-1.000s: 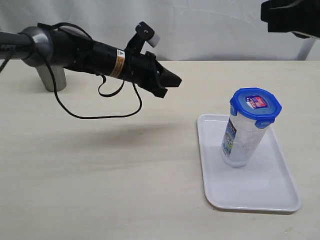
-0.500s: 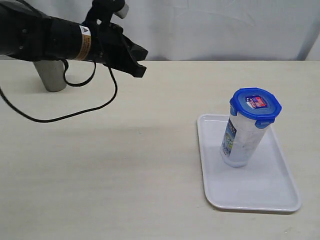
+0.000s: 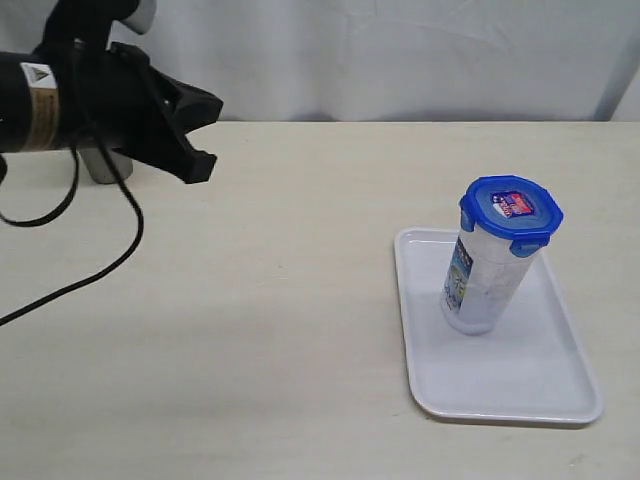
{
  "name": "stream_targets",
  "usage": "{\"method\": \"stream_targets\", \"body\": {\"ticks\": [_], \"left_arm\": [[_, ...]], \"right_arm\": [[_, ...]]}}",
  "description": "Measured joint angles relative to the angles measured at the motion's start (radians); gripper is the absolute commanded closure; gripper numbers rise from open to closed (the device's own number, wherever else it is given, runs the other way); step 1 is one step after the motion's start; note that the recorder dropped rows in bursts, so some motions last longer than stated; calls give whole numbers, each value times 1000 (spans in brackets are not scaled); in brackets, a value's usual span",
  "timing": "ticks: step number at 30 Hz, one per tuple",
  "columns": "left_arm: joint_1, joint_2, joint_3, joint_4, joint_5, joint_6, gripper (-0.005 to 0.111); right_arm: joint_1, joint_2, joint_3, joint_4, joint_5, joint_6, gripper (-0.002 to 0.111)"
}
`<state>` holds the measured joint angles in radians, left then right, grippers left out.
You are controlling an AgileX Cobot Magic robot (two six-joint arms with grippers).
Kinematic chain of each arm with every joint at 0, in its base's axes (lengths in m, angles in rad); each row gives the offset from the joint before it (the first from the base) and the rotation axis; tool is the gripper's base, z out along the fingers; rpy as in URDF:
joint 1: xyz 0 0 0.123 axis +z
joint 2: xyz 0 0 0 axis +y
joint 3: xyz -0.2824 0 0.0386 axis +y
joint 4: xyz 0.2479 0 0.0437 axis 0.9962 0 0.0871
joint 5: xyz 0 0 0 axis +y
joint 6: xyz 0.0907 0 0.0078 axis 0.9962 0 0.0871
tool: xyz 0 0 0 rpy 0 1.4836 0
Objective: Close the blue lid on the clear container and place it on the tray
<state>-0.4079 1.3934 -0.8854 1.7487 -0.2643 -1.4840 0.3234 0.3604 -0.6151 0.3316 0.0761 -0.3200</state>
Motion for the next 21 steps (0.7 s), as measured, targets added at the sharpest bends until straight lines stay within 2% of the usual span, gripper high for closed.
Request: {"method": "stream_targets", "body": {"ticks": [12, 21], "left_arm": [[0, -424, 243, 0, 7, -43, 107], [0, -693, 322, 2, -131, -55, 107]], "right_arm": [[0, -74, 0, 3, 60, 0, 104], [0, -74, 0, 3, 131, 0, 104]]}}
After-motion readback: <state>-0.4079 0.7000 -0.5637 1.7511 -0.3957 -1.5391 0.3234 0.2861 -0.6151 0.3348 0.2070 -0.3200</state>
